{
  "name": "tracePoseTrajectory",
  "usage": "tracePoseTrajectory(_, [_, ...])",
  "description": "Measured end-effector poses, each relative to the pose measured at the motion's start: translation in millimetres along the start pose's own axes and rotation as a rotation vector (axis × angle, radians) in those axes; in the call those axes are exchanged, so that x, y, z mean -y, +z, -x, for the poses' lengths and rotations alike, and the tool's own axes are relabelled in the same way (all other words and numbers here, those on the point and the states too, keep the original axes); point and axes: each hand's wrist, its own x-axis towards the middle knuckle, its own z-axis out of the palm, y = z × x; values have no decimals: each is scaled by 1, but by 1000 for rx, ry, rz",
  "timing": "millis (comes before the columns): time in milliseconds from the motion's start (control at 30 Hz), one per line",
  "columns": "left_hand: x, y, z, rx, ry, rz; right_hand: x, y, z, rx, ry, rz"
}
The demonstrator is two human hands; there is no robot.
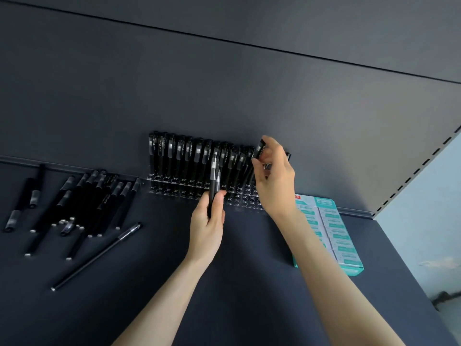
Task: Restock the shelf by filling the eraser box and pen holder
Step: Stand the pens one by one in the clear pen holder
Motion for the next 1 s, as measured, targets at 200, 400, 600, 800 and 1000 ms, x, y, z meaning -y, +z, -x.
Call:
tracePoseTrajectory(200, [2, 0, 0, -9, -20, -43, -7, 0, 2, 75, -17, 144])
tracePoseTrajectory(400, [1, 0, 2, 13, -6, -85, -5, 1, 2, 173, 16, 184])
tracePoseTrajectory(600, [-5, -1, 4, 54, 14, -56, 7, -6, 10, 62, 90, 89])
tracePoseTrajectory(800, [-10, 4, 13, 244, -36, 6, 22, -28, 31, 258, 426, -510])
tracePoseTrajectory(1000, [-8, 4, 14, 271, -70, 11, 13, -35, 34, 80, 526, -693])
